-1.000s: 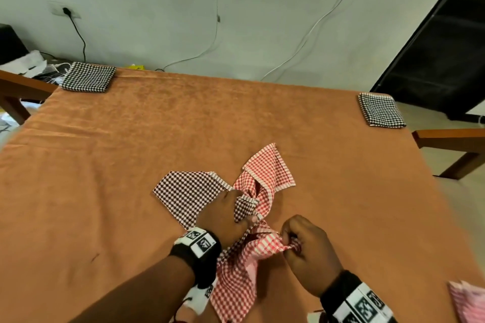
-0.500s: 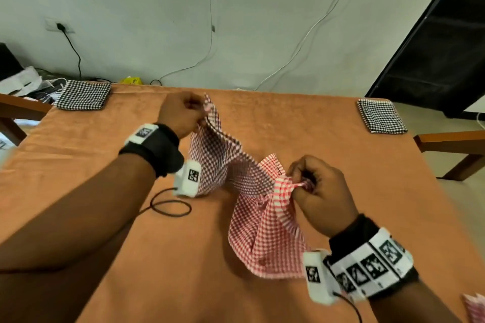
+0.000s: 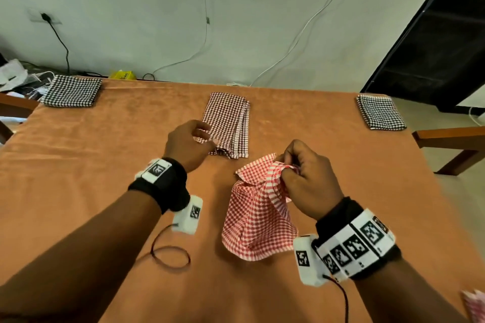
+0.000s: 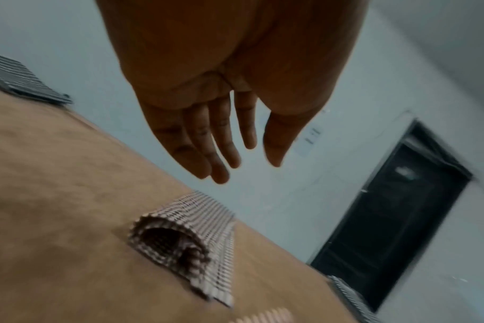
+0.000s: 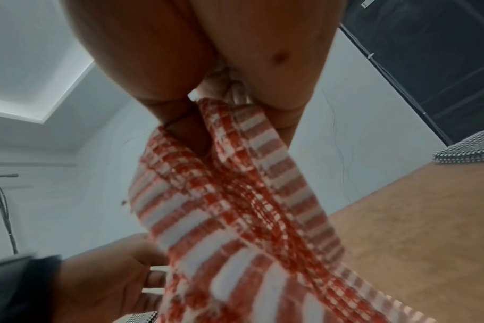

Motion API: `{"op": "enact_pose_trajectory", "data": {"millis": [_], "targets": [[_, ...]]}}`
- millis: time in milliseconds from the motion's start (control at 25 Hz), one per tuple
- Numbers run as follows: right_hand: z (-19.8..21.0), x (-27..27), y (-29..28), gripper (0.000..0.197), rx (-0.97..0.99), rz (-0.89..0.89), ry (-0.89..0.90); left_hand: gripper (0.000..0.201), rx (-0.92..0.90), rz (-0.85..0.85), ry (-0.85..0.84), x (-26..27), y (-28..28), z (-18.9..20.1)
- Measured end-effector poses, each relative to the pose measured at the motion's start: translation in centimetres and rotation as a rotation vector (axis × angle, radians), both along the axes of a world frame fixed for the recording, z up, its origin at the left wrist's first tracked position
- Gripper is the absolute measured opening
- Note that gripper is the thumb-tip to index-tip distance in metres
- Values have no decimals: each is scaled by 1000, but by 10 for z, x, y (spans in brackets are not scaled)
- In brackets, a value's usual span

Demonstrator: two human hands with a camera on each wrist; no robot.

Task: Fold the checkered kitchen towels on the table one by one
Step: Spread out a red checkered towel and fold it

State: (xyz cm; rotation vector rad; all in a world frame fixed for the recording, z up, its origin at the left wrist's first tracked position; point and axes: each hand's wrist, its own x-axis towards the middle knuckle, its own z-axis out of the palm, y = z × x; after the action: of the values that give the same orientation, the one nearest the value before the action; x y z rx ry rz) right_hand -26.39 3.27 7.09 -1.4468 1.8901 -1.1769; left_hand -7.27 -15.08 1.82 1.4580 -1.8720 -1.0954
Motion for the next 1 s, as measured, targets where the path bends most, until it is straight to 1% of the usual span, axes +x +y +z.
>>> {"op": "enact_pose_trajectory", "data": {"millis": [80, 120, 160, 200, 240, 280, 320, 400, 480, 560, 680, 760, 880, 960, 1000], "targets": [[3, 4, 0, 24, -2, 25, 67, 31, 98, -295, 257, -11, 62, 27], [7, 7, 1, 25, -11, 45, 102, 38, 150, -432, 334, -16, 91, 40], [13, 8, 1, 27, -22, 62, 131, 48, 171, -523, 371, -21, 111, 51], [20, 7, 3, 28, -36, 79, 157, 56, 178, -557, 385, -24, 124, 57], [27, 5, 6, 27, -46, 96, 177, 59, 184, -539, 399, -26, 130, 64], [36, 1, 9, 26, -48, 110, 188, 58, 172, -503, 391, -28, 130, 69], [43, -3, 14, 26, -47, 119, 184, 53, 121, -474, 355, -30, 130, 75], [57, -8, 23, 27, -70, 125, 200, 43, -89, -421, 256, -36, 140, 86], [72, -7, 31, 23, -141, 117, 272, 32, -287, -394, 223, -48, 158, 97], [88, -9, 42, 20, -218, 108, 330, 24, -410, -370, 183, -58, 170, 106], [113, -24, 61, 20, -287, 104, 340, 22, -580, -255, -15, -64, 163, 116], [129, -37, 75, 20, -288, 83, 360, 20, -611, -197, -103, -64, 156, 118], [148, -63, 95, 28, -233, 31, 343, 25, -526, -199, -92, -61, 146, 118], [155, -79, 103, 34, -182, 24, 282, 28, -539, -182, -98, -55, 137, 125], [159, -87, 111, 36, -174, 14, 246, 27, -561, -194, -84, -57, 135, 132]]}}
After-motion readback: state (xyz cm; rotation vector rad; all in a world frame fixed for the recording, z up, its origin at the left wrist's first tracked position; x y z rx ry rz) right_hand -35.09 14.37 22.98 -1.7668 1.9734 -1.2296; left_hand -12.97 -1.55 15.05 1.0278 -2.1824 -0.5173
